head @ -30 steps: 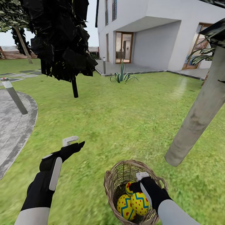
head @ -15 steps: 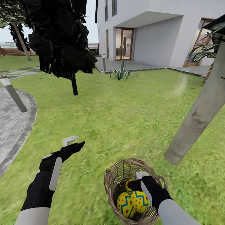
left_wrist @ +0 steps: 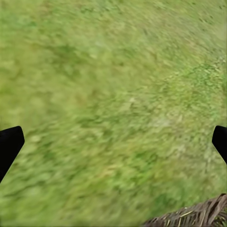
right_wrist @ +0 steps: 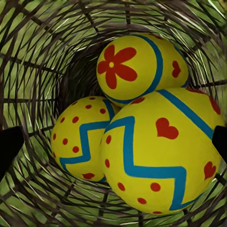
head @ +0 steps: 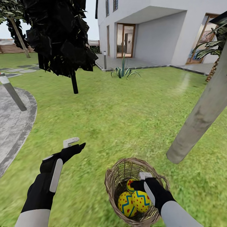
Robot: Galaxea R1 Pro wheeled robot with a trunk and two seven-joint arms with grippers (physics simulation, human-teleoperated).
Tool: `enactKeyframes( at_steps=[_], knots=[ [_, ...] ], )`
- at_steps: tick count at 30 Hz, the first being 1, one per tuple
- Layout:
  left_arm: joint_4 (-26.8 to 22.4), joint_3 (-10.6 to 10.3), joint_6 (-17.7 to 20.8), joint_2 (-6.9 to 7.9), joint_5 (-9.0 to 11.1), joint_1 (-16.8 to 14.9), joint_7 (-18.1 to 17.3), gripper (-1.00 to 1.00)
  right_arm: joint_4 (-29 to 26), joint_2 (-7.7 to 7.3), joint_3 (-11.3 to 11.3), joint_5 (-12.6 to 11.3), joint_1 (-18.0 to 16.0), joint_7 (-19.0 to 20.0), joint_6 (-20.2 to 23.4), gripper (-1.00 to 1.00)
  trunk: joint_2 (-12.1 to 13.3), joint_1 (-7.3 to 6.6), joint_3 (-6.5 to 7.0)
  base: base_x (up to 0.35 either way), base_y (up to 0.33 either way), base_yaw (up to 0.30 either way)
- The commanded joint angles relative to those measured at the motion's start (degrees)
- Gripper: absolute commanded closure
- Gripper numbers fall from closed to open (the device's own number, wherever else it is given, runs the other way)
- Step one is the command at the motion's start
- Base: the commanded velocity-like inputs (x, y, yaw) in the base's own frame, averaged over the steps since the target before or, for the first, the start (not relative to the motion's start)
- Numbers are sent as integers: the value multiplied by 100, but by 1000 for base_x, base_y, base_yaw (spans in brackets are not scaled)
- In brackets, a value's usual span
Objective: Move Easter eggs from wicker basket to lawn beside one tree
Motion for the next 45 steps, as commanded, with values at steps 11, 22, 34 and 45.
enactKeyframes(
  at_steps=[11, 22, 34, 45],
  knots=[
    [-5, 18, 36, -6, 11, -4, -28, -100, -11, 28, -26, -6, 4, -399, -40, -100, -2, -1, -89, 0, 0, 0],
    [-5, 18, 36, -6, 11, -4, -28, -100, -3, 21, -27, -6, 3, -405, -89, -100, -2, -1, -92, 0, 0, 0],
    [-5, 18, 36, -6, 11, -6, -28, -100, -2, 36, -28, -6, 5, -610, -396, -100, -2, -1, -92, 0, 0, -52],
    [-5, 18, 34, -6, 11, -4, -28, -100, 3, 43, -33, -11, 6, -629, -405, -100, -2, -1, -92, 0, 0, -23]
  ],
)
